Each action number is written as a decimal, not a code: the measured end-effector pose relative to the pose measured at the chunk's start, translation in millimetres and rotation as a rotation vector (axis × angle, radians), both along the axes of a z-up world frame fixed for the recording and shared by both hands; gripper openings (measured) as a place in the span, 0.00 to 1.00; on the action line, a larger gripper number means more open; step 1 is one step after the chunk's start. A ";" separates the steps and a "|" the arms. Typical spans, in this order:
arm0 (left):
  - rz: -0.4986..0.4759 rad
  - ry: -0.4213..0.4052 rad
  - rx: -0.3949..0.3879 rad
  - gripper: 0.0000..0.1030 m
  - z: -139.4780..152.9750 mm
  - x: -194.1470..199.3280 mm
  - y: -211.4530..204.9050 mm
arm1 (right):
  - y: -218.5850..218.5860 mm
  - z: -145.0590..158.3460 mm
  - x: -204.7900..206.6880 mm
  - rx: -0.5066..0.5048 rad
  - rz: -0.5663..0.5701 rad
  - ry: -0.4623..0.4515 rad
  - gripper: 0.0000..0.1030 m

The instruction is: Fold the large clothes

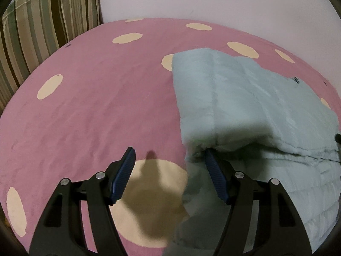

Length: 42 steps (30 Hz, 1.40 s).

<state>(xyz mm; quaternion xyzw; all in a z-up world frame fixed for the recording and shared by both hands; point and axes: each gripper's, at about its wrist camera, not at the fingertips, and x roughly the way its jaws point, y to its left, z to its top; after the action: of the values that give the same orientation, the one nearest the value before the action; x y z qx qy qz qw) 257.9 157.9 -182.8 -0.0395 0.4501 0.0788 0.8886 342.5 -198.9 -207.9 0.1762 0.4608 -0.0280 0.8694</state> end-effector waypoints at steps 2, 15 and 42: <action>0.000 0.006 -0.002 0.65 -3.0 2.9 0.2 | -5.7 -0.9 -6.0 -0.052 -0.028 -0.013 0.08; 0.010 0.053 0.025 0.70 -21.1 17.9 -0.6 | -22.0 -38.1 -0.8 -0.080 -0.034 0.054 0.09; -0.059 -0.131 -0.051 0.70 70.6 46.4 -31.7 | 20.5 5.8 52.0 -0.136 0.020 -0.073 0.25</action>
<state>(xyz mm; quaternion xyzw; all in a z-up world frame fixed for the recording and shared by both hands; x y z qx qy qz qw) 304.2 126.2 -112.2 -0.0541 0.3938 0.0384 0.9168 394.5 -178.5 -202.1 0.1132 0.4275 -0.0443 0.8958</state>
